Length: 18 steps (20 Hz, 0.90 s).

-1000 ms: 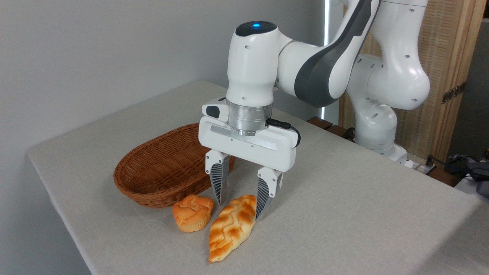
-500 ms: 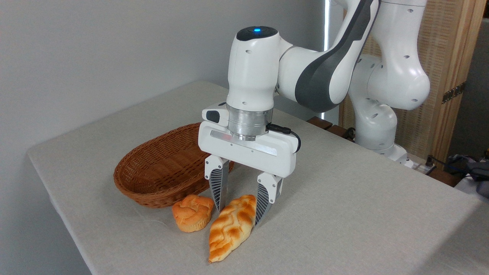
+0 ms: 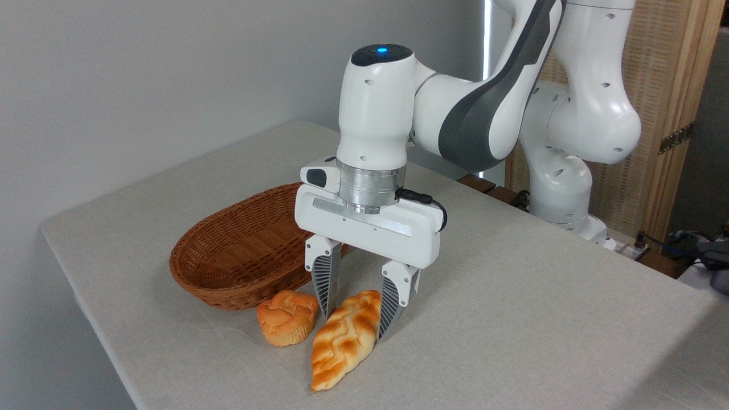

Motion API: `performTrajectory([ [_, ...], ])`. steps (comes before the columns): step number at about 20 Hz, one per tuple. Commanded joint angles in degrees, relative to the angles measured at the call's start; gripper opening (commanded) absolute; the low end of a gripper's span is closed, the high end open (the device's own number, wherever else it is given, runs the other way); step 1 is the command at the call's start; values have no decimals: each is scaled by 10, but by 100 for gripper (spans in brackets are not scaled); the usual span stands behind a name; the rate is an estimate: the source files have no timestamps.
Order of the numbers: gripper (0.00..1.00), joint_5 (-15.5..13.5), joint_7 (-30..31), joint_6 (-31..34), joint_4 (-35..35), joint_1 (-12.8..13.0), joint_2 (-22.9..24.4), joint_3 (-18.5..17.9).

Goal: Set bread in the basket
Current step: 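Lower further and close the gripper on the braided loaf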

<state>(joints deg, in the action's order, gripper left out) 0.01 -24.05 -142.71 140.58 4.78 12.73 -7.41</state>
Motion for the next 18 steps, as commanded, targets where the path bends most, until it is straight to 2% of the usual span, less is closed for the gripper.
performTrajectory([
  [1, 42, 7, -28, -12, 0, 4, -4, -9],
  [18, 42, 2, -29, -9, -3, 5, -3, -18],
])
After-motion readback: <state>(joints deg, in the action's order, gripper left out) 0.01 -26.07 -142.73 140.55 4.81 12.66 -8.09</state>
